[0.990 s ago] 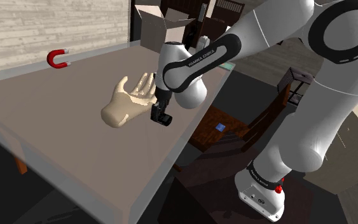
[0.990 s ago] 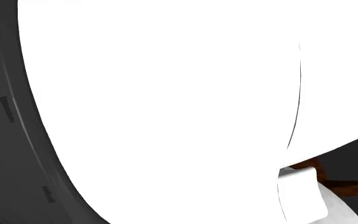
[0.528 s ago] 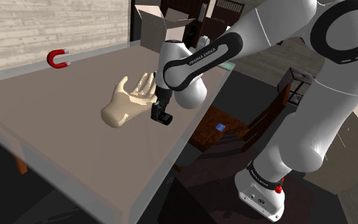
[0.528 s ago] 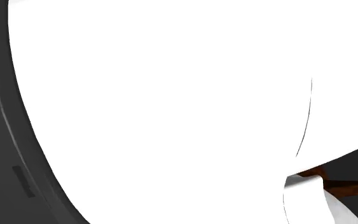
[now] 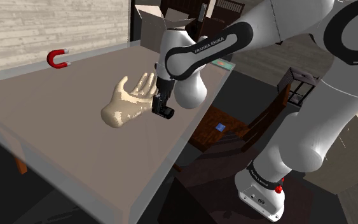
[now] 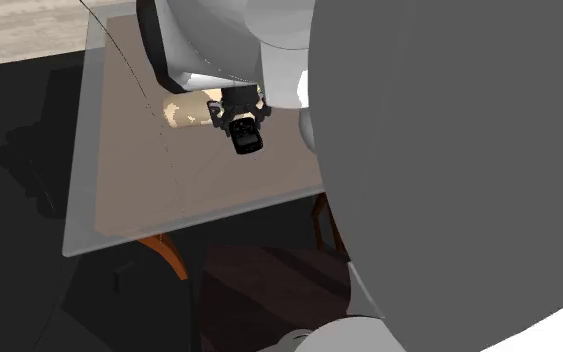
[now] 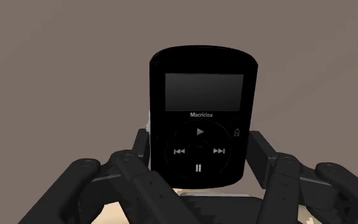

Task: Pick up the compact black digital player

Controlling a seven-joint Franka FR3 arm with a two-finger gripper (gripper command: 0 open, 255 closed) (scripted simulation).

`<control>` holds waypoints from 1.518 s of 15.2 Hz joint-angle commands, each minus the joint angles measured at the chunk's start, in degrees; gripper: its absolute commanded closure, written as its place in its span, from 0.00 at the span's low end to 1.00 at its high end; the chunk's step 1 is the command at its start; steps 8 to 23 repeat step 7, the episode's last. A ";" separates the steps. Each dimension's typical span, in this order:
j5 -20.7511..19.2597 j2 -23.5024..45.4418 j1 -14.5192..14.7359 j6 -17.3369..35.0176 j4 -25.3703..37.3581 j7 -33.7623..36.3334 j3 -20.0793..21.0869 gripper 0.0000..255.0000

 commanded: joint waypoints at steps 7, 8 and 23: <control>0.06 -2.89 -0.08 -4.66 1.75 0.11 -0.05 1.00; 0.06 -2.89 -0.08 -4.66 1.75 0.11 -0.05 1.00; 0.06 -2.89 -0.08 -4.66 1.75 0.11 -0.05 1.00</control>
